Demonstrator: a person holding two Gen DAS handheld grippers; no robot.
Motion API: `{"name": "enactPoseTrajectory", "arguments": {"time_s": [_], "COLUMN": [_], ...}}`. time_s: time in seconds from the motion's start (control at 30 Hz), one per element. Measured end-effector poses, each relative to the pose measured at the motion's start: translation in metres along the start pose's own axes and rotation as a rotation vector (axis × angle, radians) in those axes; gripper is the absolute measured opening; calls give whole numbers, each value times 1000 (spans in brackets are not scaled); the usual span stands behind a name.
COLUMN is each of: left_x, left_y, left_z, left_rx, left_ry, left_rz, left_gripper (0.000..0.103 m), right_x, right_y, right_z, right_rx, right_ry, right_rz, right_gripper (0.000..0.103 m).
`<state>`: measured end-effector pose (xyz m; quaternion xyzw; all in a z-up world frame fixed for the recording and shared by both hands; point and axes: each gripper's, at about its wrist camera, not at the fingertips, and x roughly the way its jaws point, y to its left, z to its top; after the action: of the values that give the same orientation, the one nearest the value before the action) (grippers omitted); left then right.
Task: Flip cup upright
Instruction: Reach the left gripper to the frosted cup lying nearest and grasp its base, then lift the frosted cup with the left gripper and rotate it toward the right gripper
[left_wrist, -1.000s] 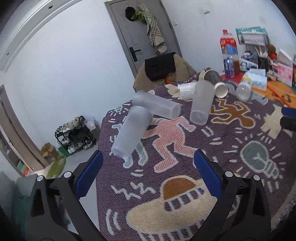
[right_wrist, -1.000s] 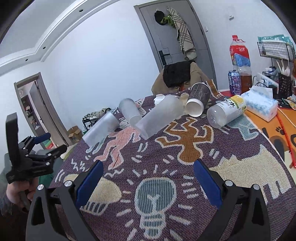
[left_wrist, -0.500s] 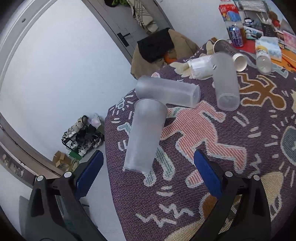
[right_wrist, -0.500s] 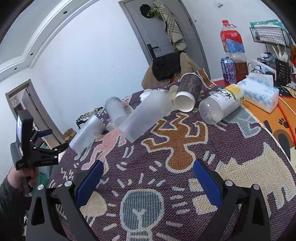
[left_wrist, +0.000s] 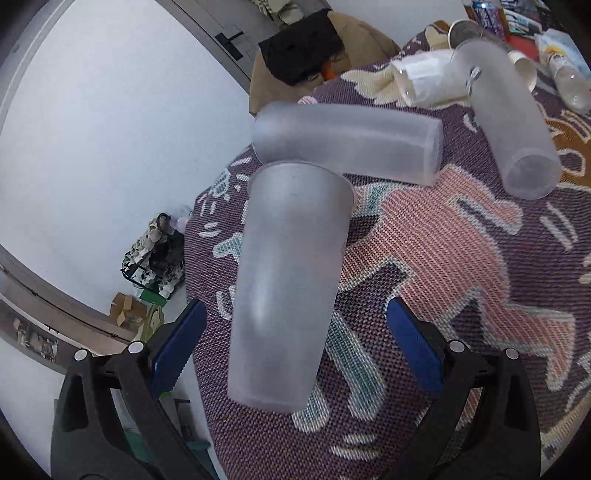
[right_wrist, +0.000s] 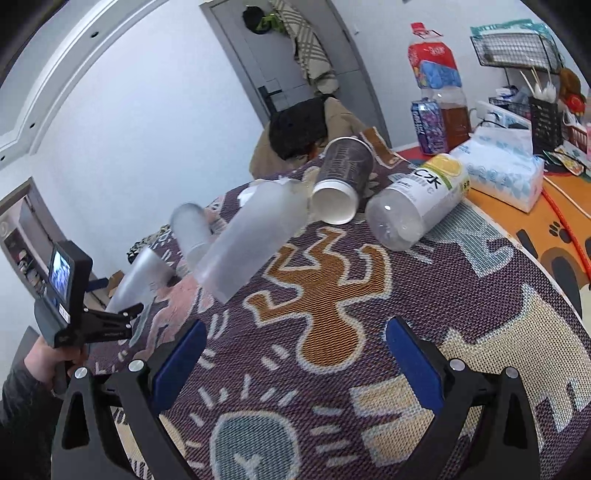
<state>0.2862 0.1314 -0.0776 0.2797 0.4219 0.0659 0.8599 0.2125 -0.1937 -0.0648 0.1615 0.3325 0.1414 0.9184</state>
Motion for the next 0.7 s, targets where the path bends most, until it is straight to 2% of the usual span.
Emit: {"name": "enactPoseTrajectory", "arguments": {"time_s": [0.07,0.2,0.27,0.3,0.43,0.5,0.7], "left_x": [11,26,32,34,26,16,-32], "left_y": [-1,1,1,2,9,8,3], "left_z": [0,2,3,3,6,6,9], "left_rx": [6,-1,-2,-2,-48,-47,-75], "left_ry": [17,46,69,78,75,61,-2], "left_rz": [-4,-15,-10,-6,-60,-54,-95], "left_gripper": [97,88,80,68,66,66,66], "right_x": [2,7,10,11,10,7,-4], "right_y": [-3,-7,-8,-9,-12,-14,-20], "right_z": [0,-1,-3,-4,-5,-6,-10], "right_rx": [9,16,17,20,36,42,69], "right_ry": [-2,3,11,15,20,18,18], "right_rz": [-1,5,7,8,4,3,10], "right_gripper": [95,95,95,95,95,95,95]}}
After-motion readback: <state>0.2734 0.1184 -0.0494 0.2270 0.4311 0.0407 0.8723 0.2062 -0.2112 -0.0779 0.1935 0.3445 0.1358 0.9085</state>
